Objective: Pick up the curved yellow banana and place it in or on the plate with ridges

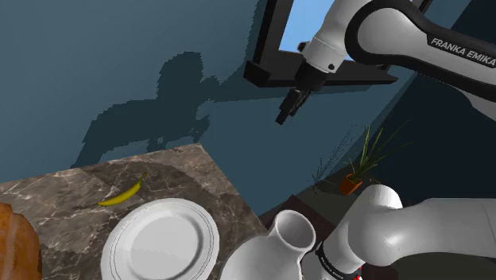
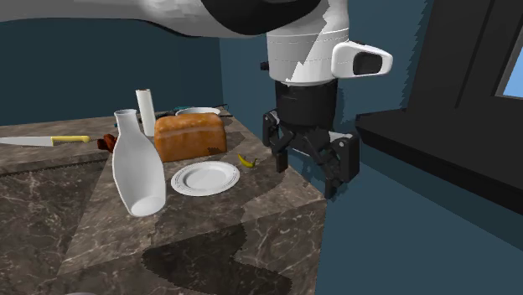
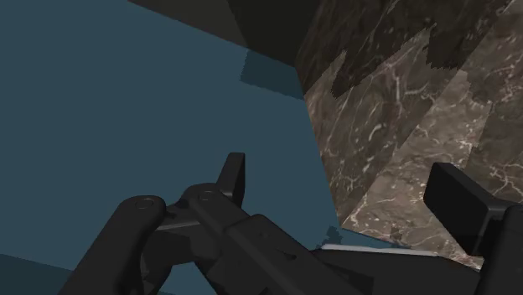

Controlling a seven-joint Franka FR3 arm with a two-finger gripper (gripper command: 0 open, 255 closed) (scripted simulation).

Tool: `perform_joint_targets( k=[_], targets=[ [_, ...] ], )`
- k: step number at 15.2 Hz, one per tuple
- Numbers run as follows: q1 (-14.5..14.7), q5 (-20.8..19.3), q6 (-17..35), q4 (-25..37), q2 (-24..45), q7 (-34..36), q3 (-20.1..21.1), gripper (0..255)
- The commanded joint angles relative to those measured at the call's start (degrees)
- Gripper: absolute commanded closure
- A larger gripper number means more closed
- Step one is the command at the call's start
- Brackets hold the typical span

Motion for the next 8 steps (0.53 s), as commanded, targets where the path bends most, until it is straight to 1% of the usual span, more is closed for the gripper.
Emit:
perform_joint_targets(
  k=[1,8],
  targets=[
    [0.0,0.0,0.0,0.0,0.0,0.0,0.0,0],
    [5.93,0.37,7.3,5.67,13.37,-10.39,1.29,0]
  ],
)
